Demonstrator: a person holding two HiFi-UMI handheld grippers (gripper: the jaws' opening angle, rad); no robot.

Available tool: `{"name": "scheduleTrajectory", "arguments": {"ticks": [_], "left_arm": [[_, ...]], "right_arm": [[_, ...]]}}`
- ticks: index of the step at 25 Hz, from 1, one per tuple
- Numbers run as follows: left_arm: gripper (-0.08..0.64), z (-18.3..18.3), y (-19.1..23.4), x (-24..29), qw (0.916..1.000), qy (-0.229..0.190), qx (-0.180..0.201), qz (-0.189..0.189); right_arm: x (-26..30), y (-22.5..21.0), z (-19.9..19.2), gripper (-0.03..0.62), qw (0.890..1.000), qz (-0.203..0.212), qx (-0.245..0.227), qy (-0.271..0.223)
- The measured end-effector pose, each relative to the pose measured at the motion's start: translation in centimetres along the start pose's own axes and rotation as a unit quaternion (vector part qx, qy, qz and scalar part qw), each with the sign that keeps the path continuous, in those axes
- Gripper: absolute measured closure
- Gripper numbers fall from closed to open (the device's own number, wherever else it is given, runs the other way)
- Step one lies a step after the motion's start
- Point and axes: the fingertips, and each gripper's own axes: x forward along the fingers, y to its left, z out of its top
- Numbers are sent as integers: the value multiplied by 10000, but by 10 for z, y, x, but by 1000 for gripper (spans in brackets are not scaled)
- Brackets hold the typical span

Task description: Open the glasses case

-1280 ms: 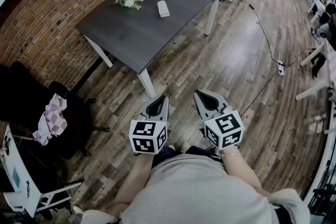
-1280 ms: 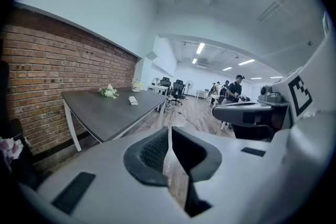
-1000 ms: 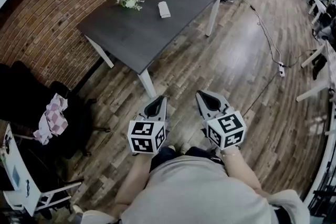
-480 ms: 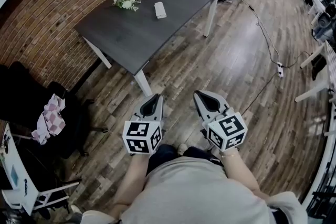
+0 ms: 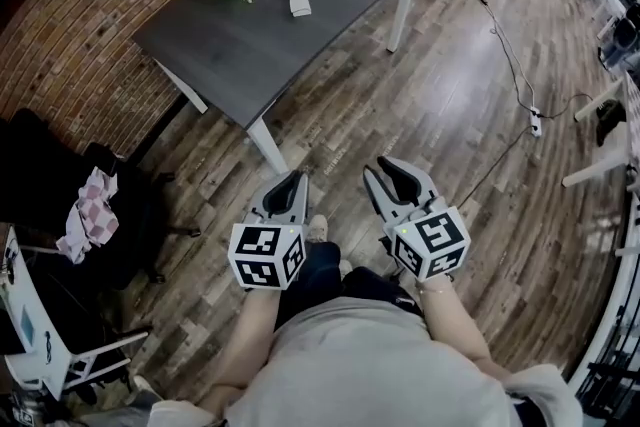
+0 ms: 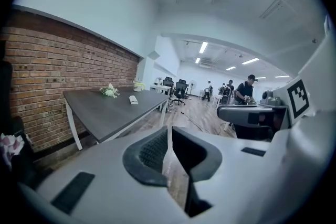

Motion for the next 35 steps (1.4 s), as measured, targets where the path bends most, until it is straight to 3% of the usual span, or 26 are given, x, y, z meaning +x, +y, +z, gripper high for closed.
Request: {"name": "scheduleTrajectory", "arguments": {"ticks": [3,7,23,28,35], "left_arm": [[522,2,9,14,10000,41,-9,-22],[522,11,33,45,9999,53,-57,-63],[522,114,143,197,9986,-272,28,-459],[523,120,162,230,9977,-86,65,-666],[523,112,181,259,9974,197,-181,-663]], "right_arm": [[20,-6,-2,450,10000,19,7,38],[53,-18,2,440,10000,9,-29,78],[232,-102,77,440,9991,-316,-289,-24],[265,-113,88,439,9978,-429,-495,51],[291,-136,79,437,9980,-489,-239,311]]}}
